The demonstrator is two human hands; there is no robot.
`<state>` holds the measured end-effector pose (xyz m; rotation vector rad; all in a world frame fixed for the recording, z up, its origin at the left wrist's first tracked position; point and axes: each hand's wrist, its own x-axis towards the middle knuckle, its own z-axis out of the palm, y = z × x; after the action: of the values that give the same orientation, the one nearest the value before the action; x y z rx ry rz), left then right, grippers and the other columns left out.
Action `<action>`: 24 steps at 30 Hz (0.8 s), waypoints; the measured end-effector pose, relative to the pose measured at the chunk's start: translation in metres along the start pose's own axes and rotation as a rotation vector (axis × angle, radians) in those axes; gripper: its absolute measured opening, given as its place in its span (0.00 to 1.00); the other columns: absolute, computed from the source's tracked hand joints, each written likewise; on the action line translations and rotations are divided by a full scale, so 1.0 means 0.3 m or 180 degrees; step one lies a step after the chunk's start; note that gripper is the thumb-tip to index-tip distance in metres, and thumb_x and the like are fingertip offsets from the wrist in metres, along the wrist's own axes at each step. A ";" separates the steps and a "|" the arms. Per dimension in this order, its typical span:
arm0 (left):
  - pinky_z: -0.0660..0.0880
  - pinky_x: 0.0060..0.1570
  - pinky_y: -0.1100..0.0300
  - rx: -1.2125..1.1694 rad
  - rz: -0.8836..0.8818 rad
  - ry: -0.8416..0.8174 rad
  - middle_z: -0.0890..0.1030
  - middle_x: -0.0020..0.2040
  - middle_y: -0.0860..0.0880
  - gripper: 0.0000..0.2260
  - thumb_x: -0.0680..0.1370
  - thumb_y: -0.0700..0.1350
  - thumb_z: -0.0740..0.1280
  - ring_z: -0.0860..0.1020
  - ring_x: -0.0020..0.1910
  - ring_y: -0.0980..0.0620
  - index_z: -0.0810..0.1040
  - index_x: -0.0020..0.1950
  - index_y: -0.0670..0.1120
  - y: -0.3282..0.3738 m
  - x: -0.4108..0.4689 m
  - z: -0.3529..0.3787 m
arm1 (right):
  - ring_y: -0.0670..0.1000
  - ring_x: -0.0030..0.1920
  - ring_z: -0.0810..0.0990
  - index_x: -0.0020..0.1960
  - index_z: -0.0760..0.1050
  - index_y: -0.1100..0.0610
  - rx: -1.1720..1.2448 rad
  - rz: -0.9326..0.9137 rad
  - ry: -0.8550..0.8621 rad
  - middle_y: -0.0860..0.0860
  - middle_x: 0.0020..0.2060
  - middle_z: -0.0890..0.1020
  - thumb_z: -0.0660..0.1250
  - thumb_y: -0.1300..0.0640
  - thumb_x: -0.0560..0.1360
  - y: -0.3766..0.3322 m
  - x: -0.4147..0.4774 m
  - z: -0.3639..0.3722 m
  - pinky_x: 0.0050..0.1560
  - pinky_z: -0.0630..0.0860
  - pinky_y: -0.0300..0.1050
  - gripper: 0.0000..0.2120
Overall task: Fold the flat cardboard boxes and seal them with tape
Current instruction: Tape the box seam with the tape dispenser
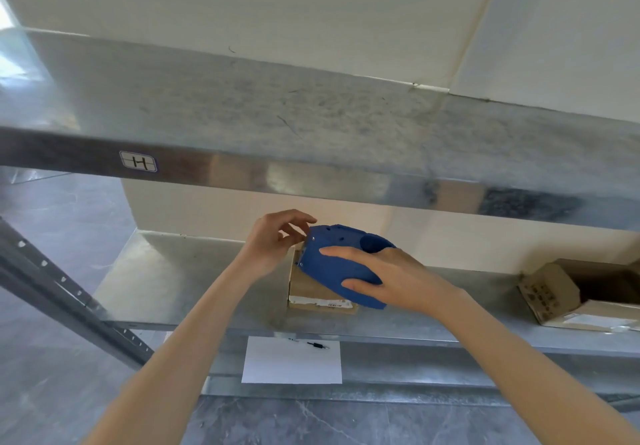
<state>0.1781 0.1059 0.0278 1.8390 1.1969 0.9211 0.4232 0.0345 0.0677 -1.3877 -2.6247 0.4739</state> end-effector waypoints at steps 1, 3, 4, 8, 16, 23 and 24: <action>0.79 0.48 0.55 -0.0022 -0.0042 0.0051 0.84 0.44 0.55 0.22 0.75 0.26 0.65 0.82 0.42 0.56 0.81 0.53 0.54 -0.006 -0.008 -0.005 | 0.48 0.31 0.73 0.67 0.41 0.18 0.0037 0.0010 -0.0005 0.47 0.29 0.73 0.58 0.42 0.82 0.006 -0.004 -0.009 0.37 0.70 0.37 0.29; 0.78 0.48 0.55 -0.0029 -0.0113 0.0166 0.85 0.42 0.55 0.20 0.76 0.28 0.67 0.82 0.42 0.52 0.82 0.53 0.53 -0.019 -0.021 -0.024 | 0.46 0.29 0.71 0.69 0.45 0.20 0.0010 0.0030 0.0014 0.46 0.26 0.70 0.58 0.41 0.82 0.015 -0.014 -0.026 0.33 0.66 0.36 0.28; 0.77 0.48 0.55 -0.0032 -0.0146 0.0228 0.85 0.41 0.55 0.19 0.76 0.28 0.67 0.82 0.42 0.51 0.82 0.52 0.54 -0.026 -0.028 -0.035 | 0.46 0.29 0.70 0.70 0.48 0.21 -0.0020 0.0050 0.0014 0.45 0.25 0.69 0.59 0.41 0.81 0.020 -0.022 -0.035 0.32 0.65 0.36 0.27; 0.76 0.45 0.62 -0.0111 -0.0226 0.0448 0.85 0.38 0.56 0.19 0.75 0.29 0.69 0.82 0.39 0.51 0.81 0.49 0.55 -0.051 -0.046 -0.092 | 0.40 0.36 0.72 0.69 0.50 0.20 -0.0091 0.0110 -0.0065 0.29 0.37 0.74 0.59 0.40 0.80 0.039 -0.053 -0.075 0.35 0.67 0.34 0.25; 0.74 0.47 0.65 -0.0465 -0.0383 0.0208 0.80 0.40 0.49 0.18 0.74 0.25 0.67 0.79 0.41 0.56 0.80 0.51 0.48 -0.051 -0.082 -0.097 | 0.44 0.30 0.71 0.69 0.56 0.22 0.0039 0.0410 -0.0106 0.34 0.30 0.74 0.63 0.44 0.78 0.053 -0.110 -0.104 0.36 0.68 0.33 0.27; 0.70 0.62 0.55 -0.0213 -0.0390 0.0118 0.77 0.48 0.50 0.26 0.69 0.29 0.74 0.77 0.59 0.52 0.75 0.58 0.54 -0.018 -0.094 -0.021 | 0.49 0.25 0.68 0.67 0.60 0.22 0.0468 0.0509 -0.0032 0.53 0.28 0.76 0.66 0.42 0.77 0.081 -0.145 -0.118 0.28 0.65 0.36 0.26; 0.72 0.61 0.55 -0.0326 -0.0418 0.0122 0.76 0.49 0.50 0.28 0.69 0.28 0.74 0.78 0.60 0.51 0.74 0.59 0.54 -0.016 -0.101 -0.005 | 0.50 0.25 0.68 0.67 0.60 0.22 0.0479 0.0525 -0.0054 0.54 0.29 0.77 0.66 0.41 0.77 0.086 -0.147 -0.118 0.28 0.65 0.36 0.25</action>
<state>0.1657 0.0793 0.0193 1.6486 1.2550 0.9298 0.4777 0.0195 0.0936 -1.5626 -2.4401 0.6909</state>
